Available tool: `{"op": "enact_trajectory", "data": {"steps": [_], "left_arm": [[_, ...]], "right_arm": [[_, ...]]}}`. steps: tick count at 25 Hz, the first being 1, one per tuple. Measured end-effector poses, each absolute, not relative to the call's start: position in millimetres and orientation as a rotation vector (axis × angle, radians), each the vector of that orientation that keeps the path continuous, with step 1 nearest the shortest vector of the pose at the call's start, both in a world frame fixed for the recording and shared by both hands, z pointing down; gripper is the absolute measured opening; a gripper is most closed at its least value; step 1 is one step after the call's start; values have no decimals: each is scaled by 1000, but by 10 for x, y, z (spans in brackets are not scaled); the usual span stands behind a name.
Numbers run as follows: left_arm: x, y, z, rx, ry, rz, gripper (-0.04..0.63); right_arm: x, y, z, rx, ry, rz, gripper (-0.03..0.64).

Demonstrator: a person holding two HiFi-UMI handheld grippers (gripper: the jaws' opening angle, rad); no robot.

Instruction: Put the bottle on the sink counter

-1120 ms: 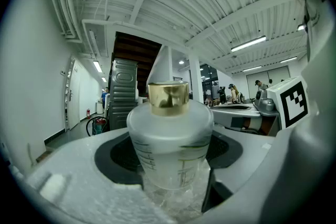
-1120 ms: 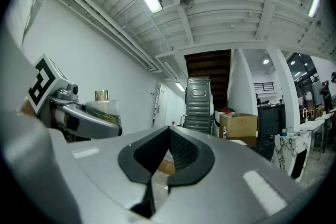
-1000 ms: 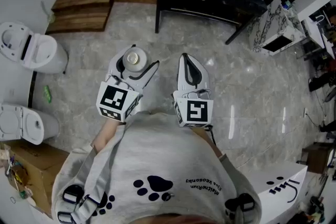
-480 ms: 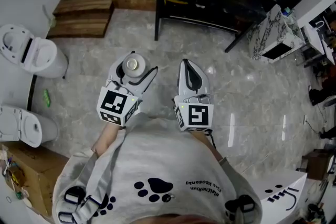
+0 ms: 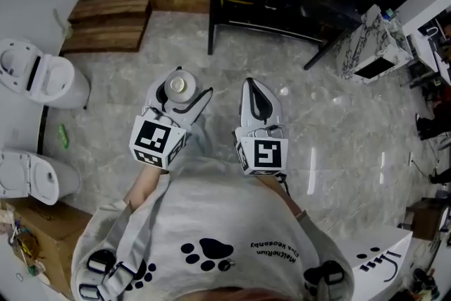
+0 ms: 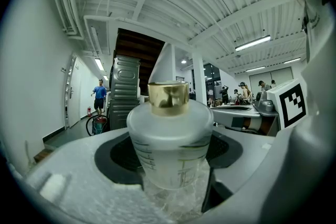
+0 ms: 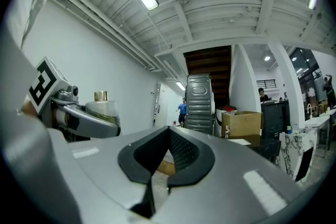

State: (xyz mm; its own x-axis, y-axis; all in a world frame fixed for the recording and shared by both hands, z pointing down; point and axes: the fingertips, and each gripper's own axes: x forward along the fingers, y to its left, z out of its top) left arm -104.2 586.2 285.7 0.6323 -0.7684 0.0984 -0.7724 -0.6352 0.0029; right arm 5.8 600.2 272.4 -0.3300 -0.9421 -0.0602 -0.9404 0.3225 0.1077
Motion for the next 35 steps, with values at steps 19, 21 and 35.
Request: {"op": "enact_trajectory", "data": {"steps": [19,21,35], "left_arm": [[-1275,3662,2945,2844,-1227,180,344],[-1282,3496,2941,2848,-1211,176,344],[-1213,2729,2977,2889,-1107,158,344]], "right_arm": [[-240,3824,2796,1875,-2473,-168,1],[-257,3666,2796,1883,-2462,-172,1],[-240,2984,2867,1948,-2387,-168,0]]}}
